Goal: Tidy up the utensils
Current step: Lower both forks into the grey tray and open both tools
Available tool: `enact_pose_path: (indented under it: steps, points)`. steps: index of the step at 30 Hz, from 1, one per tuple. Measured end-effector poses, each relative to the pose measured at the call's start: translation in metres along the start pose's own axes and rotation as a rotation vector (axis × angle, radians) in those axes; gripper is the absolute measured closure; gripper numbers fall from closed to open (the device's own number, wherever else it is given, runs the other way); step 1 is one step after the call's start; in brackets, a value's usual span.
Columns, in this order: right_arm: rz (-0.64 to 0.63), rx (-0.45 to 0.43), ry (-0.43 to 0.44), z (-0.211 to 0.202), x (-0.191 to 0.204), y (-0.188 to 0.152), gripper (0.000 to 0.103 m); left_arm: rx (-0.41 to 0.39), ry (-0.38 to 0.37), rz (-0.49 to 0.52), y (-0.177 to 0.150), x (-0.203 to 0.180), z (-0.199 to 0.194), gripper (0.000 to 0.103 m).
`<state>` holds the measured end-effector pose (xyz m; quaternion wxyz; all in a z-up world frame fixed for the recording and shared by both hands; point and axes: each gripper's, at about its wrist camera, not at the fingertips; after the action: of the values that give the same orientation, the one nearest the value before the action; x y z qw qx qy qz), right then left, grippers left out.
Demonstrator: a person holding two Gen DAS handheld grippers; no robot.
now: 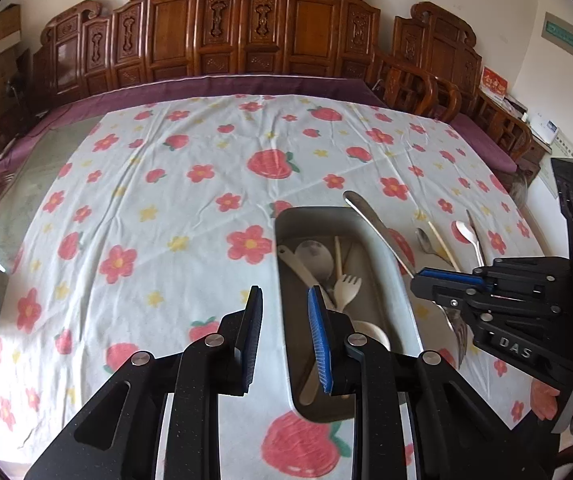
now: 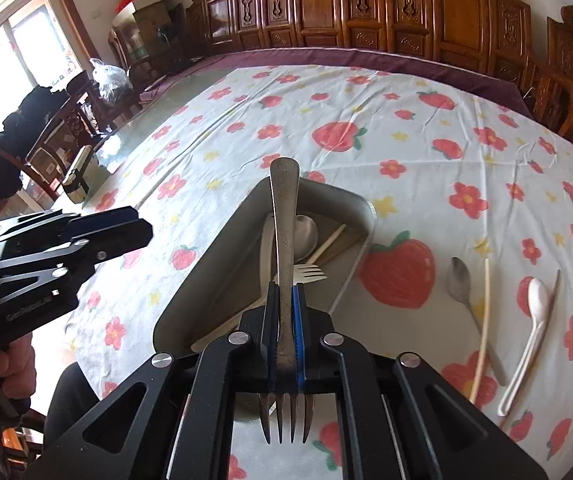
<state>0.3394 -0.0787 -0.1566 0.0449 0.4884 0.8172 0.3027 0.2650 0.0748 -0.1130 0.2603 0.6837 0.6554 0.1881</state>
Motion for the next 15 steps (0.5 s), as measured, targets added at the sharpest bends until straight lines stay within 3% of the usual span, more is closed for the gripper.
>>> enact_pose_path:
  steps: [15]
  points:
    - [0.084,0.021,0.026,0.034,0.009,0.007,0.093,-0.027,0.014,-0.013,-0.012,0.014,-0.022,0.081]
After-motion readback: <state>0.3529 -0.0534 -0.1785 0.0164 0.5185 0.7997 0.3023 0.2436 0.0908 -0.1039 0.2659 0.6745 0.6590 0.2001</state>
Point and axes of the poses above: each gripper's, at about its wrist camera, not at the fingertips, and z roughly the way its jaws point, x to its left, y to its top
